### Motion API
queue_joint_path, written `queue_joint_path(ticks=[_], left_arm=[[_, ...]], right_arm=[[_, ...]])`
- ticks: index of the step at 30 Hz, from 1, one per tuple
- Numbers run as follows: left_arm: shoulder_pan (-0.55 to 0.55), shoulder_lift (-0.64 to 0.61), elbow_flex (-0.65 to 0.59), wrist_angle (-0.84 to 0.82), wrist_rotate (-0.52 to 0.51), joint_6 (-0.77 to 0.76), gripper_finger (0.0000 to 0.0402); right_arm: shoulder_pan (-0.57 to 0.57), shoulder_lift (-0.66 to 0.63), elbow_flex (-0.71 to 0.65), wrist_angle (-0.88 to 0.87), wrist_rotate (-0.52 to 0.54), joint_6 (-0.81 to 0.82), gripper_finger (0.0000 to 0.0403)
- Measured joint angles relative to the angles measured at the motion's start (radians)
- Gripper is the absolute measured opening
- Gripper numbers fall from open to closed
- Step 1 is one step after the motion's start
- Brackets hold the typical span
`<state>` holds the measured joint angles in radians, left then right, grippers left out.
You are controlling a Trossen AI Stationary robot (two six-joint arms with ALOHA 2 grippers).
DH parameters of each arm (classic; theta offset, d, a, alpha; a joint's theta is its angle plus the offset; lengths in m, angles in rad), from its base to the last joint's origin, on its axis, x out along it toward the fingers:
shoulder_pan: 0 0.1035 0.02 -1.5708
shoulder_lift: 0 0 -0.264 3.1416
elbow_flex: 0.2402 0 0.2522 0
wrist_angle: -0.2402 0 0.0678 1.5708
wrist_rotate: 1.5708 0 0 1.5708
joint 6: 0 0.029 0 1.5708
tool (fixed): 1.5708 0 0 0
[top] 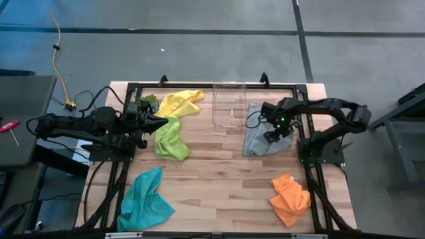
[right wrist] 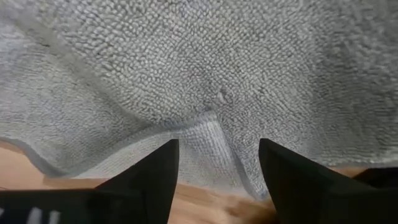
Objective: Fold microfiber towels
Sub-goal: Fold the gray microfiber cloth
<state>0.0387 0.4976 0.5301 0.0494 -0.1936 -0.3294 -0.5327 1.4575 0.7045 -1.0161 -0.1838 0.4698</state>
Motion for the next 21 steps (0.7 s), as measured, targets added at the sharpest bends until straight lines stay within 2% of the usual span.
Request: queue_joint_path(ticks=[10,14,18,21], left_arm=[[0.0,0.0,0.0,0.0,0.0,0.003,0.0003],[0.0,0.0,0.0,0.0,0.0,0.009,0.0003],[0.0,0.0,0.0,0.0,0.0,0.025,0.0003],[0.0,0.0,0.0,0.0,-0.003,0.026,0.0003]], right_arm=[[0.0,0.048,0.0,0.027,0.014,-0.008,0.0157],[0.0,0.042,0.0,0.016,0.014,-0.026,0.0103],[0.003,-0.01,0.0,-0.003,0.009,-0.044,0.0023],[0.003,-0.087,0.007,-0.034,-0.002,-0.044,0.0011]])
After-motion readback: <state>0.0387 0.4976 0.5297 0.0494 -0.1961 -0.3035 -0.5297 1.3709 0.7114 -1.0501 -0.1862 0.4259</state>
